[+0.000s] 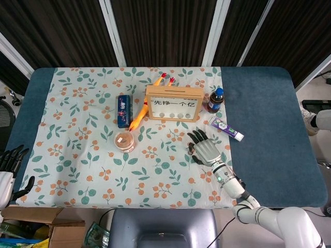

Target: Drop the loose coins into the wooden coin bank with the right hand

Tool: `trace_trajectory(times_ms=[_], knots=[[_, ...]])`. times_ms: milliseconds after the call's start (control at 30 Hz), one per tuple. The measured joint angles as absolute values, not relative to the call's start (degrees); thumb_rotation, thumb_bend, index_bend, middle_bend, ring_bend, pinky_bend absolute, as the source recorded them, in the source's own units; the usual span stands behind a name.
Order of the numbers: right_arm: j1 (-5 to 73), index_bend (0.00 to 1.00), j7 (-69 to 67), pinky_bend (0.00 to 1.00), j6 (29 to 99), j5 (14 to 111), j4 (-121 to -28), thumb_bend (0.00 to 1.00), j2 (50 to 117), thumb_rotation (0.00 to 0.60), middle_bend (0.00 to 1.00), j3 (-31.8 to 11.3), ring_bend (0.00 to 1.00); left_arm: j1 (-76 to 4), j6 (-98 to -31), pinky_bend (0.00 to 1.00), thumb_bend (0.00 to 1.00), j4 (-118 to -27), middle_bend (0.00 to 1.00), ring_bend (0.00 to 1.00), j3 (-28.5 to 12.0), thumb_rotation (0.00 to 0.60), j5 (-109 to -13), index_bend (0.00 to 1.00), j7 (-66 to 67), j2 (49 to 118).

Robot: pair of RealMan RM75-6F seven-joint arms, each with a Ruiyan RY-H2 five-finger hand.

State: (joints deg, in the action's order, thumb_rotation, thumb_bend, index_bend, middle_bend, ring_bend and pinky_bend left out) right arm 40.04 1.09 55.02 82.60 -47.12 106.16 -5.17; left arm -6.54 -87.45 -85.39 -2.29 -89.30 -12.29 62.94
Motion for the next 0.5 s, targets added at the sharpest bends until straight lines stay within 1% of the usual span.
trace_trajectory(times_ms=[333, 500], knots=[[40.5, 0.59, 1.1, 0.01, 54.4, 82.2, -46.6, 0.52, 106.7, 0.6, 0.19, -5.8, 0.0, -6.6, -87.3, 0.0, 0.43, -85.4, 0.0, 0.0, -2.4, 0.6, -89.2, 0.0, -12.3, 63.0], [40.5, 0.64, 0.6, 0.01, 54.8, 82.3, -46.2, 0.52, 107.0, 0.6, 0.19, -5.9, 0.0, -6.6, -87.3, 0.0, 0.43, -85.4, 0.0, 0.0, -2.3, 0.6, -89.3, 0.0, -12.3, 62.9]])
